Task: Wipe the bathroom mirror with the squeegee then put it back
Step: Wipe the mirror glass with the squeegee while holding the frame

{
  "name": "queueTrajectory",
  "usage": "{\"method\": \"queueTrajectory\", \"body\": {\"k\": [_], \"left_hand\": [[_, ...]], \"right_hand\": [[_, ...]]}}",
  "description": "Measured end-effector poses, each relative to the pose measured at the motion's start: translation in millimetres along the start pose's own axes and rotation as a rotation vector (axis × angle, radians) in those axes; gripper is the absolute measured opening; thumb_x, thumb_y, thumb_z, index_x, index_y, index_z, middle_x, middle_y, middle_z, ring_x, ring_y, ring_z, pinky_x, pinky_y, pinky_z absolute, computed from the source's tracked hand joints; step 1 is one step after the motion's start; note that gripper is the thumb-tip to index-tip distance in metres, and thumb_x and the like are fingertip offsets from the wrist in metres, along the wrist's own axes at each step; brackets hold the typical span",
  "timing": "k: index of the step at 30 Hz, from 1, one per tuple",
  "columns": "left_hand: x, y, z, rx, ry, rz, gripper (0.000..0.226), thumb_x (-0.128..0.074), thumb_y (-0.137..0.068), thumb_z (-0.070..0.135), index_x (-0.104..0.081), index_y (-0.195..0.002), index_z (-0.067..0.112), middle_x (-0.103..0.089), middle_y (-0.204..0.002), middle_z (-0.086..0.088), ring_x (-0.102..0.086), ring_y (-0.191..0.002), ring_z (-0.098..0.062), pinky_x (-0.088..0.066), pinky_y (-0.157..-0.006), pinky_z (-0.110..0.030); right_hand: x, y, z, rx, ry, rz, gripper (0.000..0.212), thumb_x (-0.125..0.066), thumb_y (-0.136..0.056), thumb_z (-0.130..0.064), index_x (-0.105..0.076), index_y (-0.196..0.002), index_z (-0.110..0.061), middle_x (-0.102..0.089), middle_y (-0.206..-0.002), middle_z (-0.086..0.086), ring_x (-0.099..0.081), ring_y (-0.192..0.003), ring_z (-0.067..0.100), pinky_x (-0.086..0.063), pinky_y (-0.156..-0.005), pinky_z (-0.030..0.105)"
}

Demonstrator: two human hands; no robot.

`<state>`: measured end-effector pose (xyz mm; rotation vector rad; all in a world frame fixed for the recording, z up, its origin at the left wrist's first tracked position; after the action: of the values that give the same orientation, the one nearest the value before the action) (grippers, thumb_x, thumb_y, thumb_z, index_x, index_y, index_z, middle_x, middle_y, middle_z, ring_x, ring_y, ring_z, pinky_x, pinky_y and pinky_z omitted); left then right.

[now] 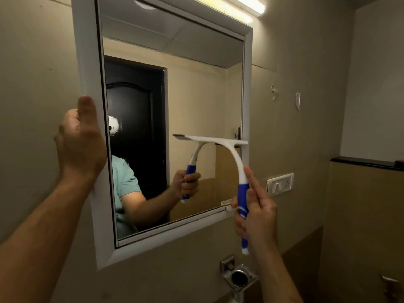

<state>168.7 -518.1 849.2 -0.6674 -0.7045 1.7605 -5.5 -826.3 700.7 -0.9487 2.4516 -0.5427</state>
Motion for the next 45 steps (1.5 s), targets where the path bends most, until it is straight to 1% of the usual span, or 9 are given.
{"method": "queueTrajectory", "body": {"k": [4,9,15,21,25,28,31,40,45], "left_hand": [[-1,0,-1,-0.002,-0.007,-0.002,0.061,-0.020,-0.097,0.061,-0.054,-0.093,0.010,-0.048,-0.078,-0.008,-0.042,-0.076,-0.021,-0.023,-0.057,-0.032],[-2,1,-5,0.051,-0.014,-0.010,0.046,-0.022,-0.097,0.061,-0.039,-0.070,0.028,-0.043,-0.068,0.009,-0.043,-0.075,-0.018,-0.023,-0.058,-0.027],[-1,2,-2,0.033,-0.019,0.005,0.047,-0.023,-0.099,0.057,-0.046,-0.079,0.021,-0.050,-0.077,-0.001,-0.045,-0.079,-0.019,-0.023,-0.061,-0.023],[-2,2,-2,0.043,-0.015,-0.004,0.045,-0.024,-0.099,0.056,-0.036,-0.068,0.025,-0.041,-0.066,0.009,-0.033,-0.055,-0.010,-0.027,-0.052,-0.025],[-2,2,-5,0.072,-0.003,-0.010,0.043,-0.024,-0.098,0.057,-0.041,-0.070,0.030,-0.044,-0.070,0.013,-0.044,-0.070,-0.012,-0.032,-0.053,-0.017],[-1,6,-4,0.093,0.045,-0.018,0.044,-0.018,-0.100,0.055,-0.057,-0.095,0.036,-0.060,-0.095,0.012,-0.055,-0.093,-0.011,-0.039,-0.076,-0.006],[1,8,-3,0.101,0.038,-0.001,0.062,-0.013,-0.101,0.053,-0.046,-0.140,0.018,-0.048,-0.142,-0.005,-0.042,-0.131,-0.020,-0.029,-0.108,-0.026],[-2,8,0,0.091,0.055,-0.006,0.056,-0.016,-0.103,0.047,-0.042,-0.142,0.016,-0.047,-0.142,-0.005,-0.042,-0.126,-0.013,-0.024,-0.079,-0.007],[-1,11,5,0.080,0.059,-0.024,0.053,-0.017,-0.103,0.044,-0.045,-0.140,0.016,-0.047,-0.095,0.021,-0.045,-0.076,0.013,-0.025,-0.060,0.008]], "right_hand": [[-3,-7,3,0.006,0.011,-0.020,0.041,-0.038,-0.102,-0.026,-0.059,-0.123,-0.053,-0.061,-0.079,0.008,-0.041,-0.046,0.010,-0.036,-0.039,0.021],[11,24,41,-0.089,0.048,-0.002,0.042,-0.038,-0.101,-0.025,-0.062,-0.116,-0.055,-0.062,-0.083,0.013,-0.044,-0.045,0.009,-0.037,-0.039,0.021],[9,29,19,-0.018,0.048,0.007,0.042,-0.037,-0.101,-0.023,-0.062,-0.117,-0.053,-0.064,-0.077,0.005,-0.043,-0.044,0.007,-0.037,-0.037,0.019],[-8,23,24,-0.001,0.077,0.012,0.041,-0.036,-0.102,-0.027,-0.058,-0.123,-0.055,-0.064,-0.076,0.001,-0.043,-0.046,0.010,-0.037,-0.039,0.021],[-11,64,59,-0.082,0.038,-0.005,0.041,-0.042,-0.096,-0.028,-0.061,-0.113,-0.060,-0.065,-0.078,0.005,-0.050,-0.048,0.009,-0.041,-0.041,0.021],[-37,82,54,-0.058,-0.047,-0.092,0.043,-0.046,-0.086,-0.034,-0.059,-0.118,-0.059,-0.064,-0.081,0.010,-0.046,-0.050,0.013,-0.039,-0.041,0.022],[-62,72,31,0.043,-0.066,-0.121,0.049,-0.050,-0.088,-0.032,-0.049,-0.131,-0.057,-0.064,-0.076,0.002,-0.042,-0.048,0.014,-0.039,-0.040,0.024],[-91,75,36,0.143,-0.019,-0.126,0.051,-0.050,-0.095,-0.023,-0.047,-0.129,-0.061,-0.063,-0.079,0.004,-0.042,-0.052,0.016,-0.039,-0.044,0.025],[-81,92,45,0.121,0.032,-0.145,0.048,-0.050,-0.085,-0.036,-0.050,-0.121,-0.067,-0.060,-0.074,0.010,-0.047,-0.054,0.014,-0.044,-0.047,0.023]]}}
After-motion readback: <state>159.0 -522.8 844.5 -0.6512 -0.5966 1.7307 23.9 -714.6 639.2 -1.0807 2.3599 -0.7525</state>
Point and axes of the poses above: each hand's wrist, its own y-axis away from the middle knuckle, its own x-axis out of the back of the hand, z = x × y, the point moved 10 cm from there along -y, towards the middle knuckle
